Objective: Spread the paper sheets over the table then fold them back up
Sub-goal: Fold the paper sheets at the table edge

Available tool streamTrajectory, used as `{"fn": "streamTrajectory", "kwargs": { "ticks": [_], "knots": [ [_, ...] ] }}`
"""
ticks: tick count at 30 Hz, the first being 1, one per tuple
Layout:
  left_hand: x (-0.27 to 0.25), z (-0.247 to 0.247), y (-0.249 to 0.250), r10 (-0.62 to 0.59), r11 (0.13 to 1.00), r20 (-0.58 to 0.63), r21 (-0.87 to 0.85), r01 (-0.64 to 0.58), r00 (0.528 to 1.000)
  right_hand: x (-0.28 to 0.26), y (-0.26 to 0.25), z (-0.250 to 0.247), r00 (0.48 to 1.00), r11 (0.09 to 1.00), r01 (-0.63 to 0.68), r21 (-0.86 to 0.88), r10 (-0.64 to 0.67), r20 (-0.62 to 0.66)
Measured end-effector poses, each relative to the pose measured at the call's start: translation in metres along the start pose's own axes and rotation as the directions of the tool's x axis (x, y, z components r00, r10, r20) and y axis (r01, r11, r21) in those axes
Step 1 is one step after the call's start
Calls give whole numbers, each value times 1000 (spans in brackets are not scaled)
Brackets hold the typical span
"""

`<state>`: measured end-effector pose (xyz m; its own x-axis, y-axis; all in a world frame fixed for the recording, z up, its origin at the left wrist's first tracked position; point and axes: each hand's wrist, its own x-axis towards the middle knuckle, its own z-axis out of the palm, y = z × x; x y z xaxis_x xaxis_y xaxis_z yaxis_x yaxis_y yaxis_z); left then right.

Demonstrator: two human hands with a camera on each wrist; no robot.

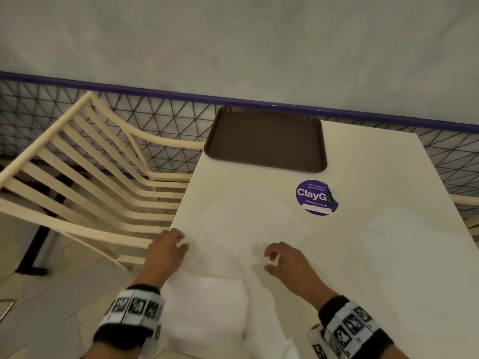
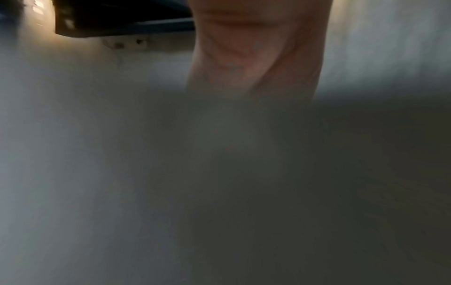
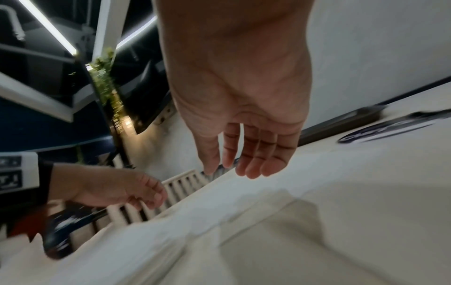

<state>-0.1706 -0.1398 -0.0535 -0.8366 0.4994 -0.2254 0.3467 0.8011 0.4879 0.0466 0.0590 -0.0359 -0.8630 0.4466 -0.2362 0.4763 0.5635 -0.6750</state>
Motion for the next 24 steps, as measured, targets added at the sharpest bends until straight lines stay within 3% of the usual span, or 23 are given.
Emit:
{"fn": "streamTrajectory", "kwargs": {
  "ticks": [6,13,20,24],
  "knots": [
    [80,30,61,83,990,83,109,-92,993,-24,40,-50,962,974,-171,146,197,-189],
    [128,55,113,21,990,100,139,-35,995,-61,75,-70,919,929,-308,204,346,-187],
    [148,57,134,-133,991,204,63,122,970,-65,84,-78,925,926,-314,208,348,-151],
    [136,46,146,-76,996,141,-28,81,987,-49,73,-90,949,950,-279,144,295,-112]
  ]
}}
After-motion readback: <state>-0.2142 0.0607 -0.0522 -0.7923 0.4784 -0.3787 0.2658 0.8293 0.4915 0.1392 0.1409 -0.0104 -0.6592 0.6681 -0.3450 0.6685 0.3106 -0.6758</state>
